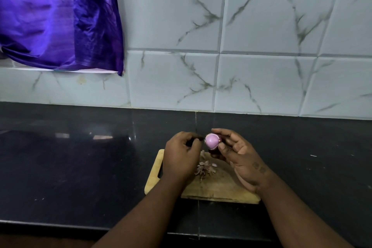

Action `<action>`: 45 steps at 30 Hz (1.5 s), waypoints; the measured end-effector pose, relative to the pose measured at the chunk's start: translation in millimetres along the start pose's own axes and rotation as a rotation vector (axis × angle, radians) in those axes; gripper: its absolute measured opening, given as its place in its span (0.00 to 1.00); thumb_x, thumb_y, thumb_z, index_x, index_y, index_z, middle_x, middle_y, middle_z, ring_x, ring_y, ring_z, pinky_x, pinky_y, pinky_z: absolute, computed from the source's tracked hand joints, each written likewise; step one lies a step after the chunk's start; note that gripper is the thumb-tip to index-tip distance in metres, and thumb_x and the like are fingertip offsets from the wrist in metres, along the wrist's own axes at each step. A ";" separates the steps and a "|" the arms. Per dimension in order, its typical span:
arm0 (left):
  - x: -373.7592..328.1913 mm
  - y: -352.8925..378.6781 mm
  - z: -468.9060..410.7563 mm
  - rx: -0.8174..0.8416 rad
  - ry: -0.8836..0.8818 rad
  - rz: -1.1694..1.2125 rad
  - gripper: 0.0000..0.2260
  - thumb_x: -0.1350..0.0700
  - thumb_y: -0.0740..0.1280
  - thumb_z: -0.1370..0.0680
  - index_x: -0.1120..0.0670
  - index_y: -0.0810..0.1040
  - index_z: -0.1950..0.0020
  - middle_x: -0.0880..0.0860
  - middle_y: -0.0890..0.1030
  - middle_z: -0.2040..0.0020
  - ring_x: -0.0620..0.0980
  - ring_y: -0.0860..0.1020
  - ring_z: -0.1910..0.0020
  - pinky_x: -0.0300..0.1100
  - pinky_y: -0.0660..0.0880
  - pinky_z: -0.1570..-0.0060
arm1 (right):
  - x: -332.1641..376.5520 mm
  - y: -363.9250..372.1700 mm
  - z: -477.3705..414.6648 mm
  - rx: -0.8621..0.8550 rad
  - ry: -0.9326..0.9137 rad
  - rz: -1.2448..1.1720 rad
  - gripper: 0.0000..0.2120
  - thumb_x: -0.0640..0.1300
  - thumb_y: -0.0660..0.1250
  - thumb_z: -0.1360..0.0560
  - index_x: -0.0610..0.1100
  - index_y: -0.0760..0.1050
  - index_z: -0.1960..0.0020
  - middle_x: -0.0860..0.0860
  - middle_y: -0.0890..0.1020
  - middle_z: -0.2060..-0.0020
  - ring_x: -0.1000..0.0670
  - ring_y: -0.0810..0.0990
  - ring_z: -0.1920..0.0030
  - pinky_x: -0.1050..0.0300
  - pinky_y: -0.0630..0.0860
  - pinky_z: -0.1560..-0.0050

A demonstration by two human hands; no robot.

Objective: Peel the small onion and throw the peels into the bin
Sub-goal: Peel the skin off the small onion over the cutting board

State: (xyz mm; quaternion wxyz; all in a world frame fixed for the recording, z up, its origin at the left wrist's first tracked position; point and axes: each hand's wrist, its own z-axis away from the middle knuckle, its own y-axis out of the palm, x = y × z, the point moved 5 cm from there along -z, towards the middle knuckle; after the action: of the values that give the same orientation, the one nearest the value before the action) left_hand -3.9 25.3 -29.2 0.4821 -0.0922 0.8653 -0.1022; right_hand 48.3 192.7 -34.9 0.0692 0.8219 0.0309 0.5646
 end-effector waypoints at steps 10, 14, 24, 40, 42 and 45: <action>-2.3 4.1 -0.6 0.040 0.064 -0.060 0.04 0.56 0.72 0.22 0.50 0.82 0.56 0.47 0.82 0.59 0.45 0.80 0.58 0.48 0.79 0.59 | -4.2 1.3 -2.9 0.014 0.025 -0.084 0.17 0.37 0.63 0.20 0.39 0.75 0.32 0.35 0.81 0.38 0.42 0.82 0.45 0.49 0.81 0.44; 7.7 5.4 -4.3 0.030 -0.007 -0.169 0.05 0.57 0.70 0.21 0.52 0.81 0.57 0.48 0.81 0.59 0.47 0.79 0.59 0.48 0.78 0.60 | -2.0 -0.8 -2.7 0.007 0.026 -0.138 0.18 0.39 0.63 0.21 0.40 0.77 0.32 0.37 0.82 0.41 0.44 0.81 0.48 0.49 0.81 0.45; 4.1 2.4 -1.6 -0.020 0.061 0.031 0.05 0.51 0.71 0.21 0.49 0.85 0.55 0.47 0.84 0.60 0.46 0.83 0.58 0.55 0.82 0.56 | -5.0 -2.3 -1.8 -0.047 0.097 -0.021 0.14 0.42 0.61 0.17 0.46 0.78 0.34 0.38 0.84 0.45 0.40 0.85 0.52 0.43 0.83 0.51; -18.3 1.4 7.6 0.027 0.390 -0.205 0.07 0.57 0.74 0.21 0.50 0.88 0.43 0.45 0.86 0.51 0.41 0.83 0.52 0.45 0.82 0.53 | 3.6 -4.3 1.6 -0.095 -0.001 0.159 0.14 0.41 0.71 0.23 0.49 0.83 0.38 0.45 0.86 0.44 0.44 0.85 0.42 0.56 0.80 0.50; -19.3 3.3 9.0 0.034 0.424 -0.248 0.07 0.56 0.73 0.20 0.50 0.87 0.43 0.46 0.86 0.51 0.42 0.83 0.53 0.44 0.82 0.53 | 3.8 -4.6 2.2 -0.107 0.000 0.174 0.13 0.44 0.72 0.24 0.49 0.84 0.39 0.46 0.87 0.45 0.46 0.84 0.45 0.55 0.79 0.52; -21.5 4.8 11.1 0.045 0.446 -0.284 0.09 0.53 0.70 0.19 0.50 0.86 0.42 0.46 0.86 0.51 0.42 0.82 0.54 0.43 0.82 0.54 | 2.8 -4.7 2.6 -0.098 0.006 0.193 0.12 0.44 0.71 0.23 0.48 0.85 0.40 0.46 0.87 0.46 0.48 0.83 0.48 0.54 0.78 0.53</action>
State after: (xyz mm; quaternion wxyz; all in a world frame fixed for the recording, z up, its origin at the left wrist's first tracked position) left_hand 16.4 34.5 -18.7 0.2620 -0.1770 0.9261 -0.2056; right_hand 51.9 197.5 -33.9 0.0543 0.8149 -0.0760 0.5720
